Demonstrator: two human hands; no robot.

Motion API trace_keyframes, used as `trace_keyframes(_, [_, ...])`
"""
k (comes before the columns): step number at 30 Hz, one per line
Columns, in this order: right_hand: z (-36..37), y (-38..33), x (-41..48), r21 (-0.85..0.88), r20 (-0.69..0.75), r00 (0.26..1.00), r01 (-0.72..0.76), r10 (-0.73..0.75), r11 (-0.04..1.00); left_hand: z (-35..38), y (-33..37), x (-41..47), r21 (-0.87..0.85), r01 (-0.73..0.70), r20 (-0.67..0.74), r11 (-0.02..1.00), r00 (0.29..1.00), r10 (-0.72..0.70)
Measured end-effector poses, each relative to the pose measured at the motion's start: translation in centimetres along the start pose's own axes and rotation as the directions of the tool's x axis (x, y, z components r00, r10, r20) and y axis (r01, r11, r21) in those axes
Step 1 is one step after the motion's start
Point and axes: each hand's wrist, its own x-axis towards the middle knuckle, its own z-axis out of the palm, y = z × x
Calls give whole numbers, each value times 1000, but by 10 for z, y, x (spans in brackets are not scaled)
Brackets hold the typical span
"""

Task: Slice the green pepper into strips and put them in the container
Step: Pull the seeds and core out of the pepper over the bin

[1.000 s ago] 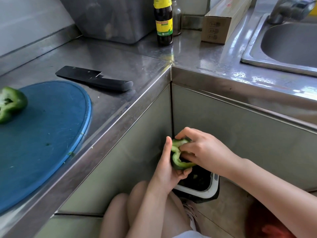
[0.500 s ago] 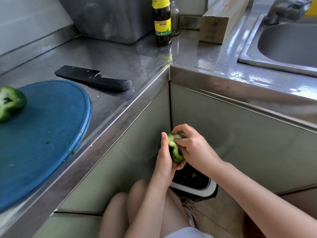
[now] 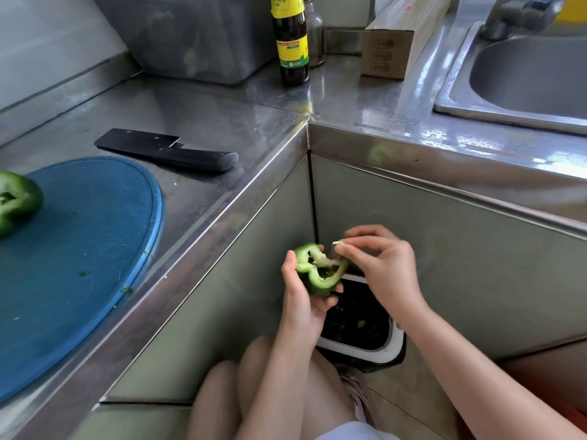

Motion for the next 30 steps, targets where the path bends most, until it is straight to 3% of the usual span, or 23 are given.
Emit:
trace_keyframes(5, [-22,5,13,-394,91,994,-24,65,919,-3,2,-1,-74,78,181,994,981,-64])
trace_keyframes(8, [-30,7,17,-508,118,991,9,59,861,-3,1,-2,-68,127,278,990,955,-103])
trace_keyframes(14, [-34,10,17,-575,181,981,46,72,817,-5,0,-1,-51,161,290,986,947,-140])
trace_keyframes(19, [-31,-12,9,-482,269,963,142,-8,865,-4,-6,3,101,110,232,989,964,-131])
trace_keyframes(25, [-15,-21,7,-670,390,919,329,-62,666,-3,-11,1,163,59,219,985,971,-94])
trace_keyframes(30, [-4,-18,7,-722,336,942,245,19,647,-1,-13,-1,123,8,223,992,974,-36])
